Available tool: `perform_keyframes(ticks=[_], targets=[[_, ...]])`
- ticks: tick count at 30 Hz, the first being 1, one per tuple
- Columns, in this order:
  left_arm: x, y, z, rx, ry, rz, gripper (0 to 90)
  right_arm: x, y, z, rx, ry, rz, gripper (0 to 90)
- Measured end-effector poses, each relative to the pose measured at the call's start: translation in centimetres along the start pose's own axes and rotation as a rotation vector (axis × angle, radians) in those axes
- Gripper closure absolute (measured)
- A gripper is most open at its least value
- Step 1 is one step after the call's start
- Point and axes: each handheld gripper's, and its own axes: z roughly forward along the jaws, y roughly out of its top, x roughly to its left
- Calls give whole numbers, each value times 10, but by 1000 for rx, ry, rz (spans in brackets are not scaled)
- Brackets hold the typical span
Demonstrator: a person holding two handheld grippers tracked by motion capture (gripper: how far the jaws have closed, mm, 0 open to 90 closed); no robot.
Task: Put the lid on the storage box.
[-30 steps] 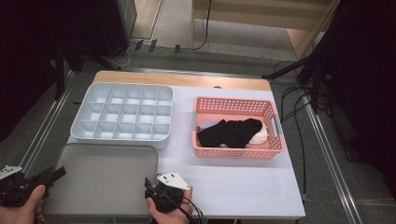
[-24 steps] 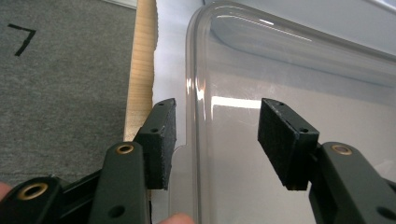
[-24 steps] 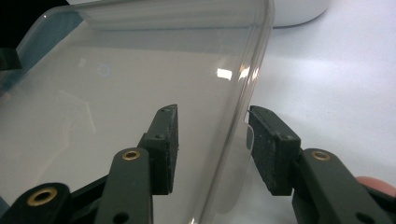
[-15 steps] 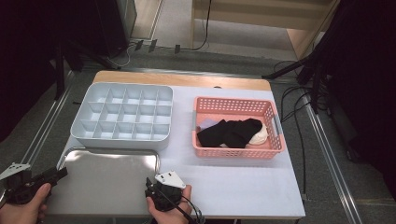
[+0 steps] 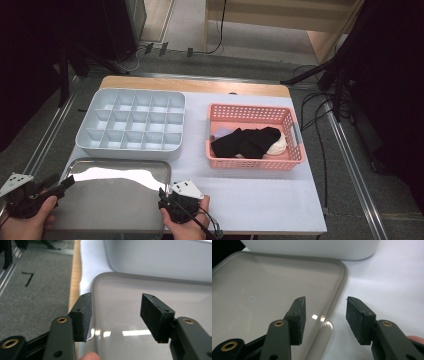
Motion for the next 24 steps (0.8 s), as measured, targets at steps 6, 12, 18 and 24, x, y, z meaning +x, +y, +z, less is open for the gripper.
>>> perform_keyframes(ticks=[6,12,18,24], targets=[[-12,1,4,-44,-64,-11,396,-10,7,-9,-22,-17,-12,501],[-31,3,7,-77,-86,28,363,-22,13,-19,-40,-27,-4,491],[-56,3,11,-98,-135,72,350,-35,15,-29,-55,-47,-12,490],[-83,3,22,-87,-179,122,344,-49,13,-37,-60,-65,-2,489]])
